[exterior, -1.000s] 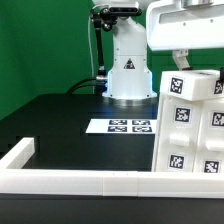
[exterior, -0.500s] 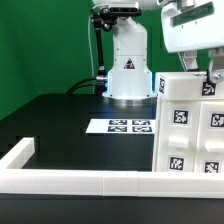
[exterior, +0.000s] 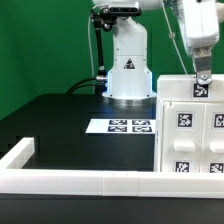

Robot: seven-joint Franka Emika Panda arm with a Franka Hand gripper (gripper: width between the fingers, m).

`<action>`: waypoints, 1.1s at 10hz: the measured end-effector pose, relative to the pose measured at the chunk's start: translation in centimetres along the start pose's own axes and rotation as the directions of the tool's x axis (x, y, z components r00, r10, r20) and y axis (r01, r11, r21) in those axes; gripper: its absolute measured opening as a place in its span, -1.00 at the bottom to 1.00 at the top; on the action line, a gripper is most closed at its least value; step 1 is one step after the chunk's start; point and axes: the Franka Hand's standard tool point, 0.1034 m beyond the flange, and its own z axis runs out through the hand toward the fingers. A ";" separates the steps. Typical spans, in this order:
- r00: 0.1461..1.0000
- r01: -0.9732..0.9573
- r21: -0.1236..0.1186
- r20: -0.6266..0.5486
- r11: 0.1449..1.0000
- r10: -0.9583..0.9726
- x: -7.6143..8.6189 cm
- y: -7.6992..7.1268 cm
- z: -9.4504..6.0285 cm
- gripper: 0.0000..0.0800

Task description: Assemble cabinet

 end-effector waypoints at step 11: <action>0.755 0.655 -0.099 0.116 0.749 -0.645 -1.0 0.6 -1.3 0.62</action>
Offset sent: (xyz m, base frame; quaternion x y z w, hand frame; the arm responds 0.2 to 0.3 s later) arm -0.0006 0.0038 0.0071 -0.1062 -0.0590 -0.1929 0.9737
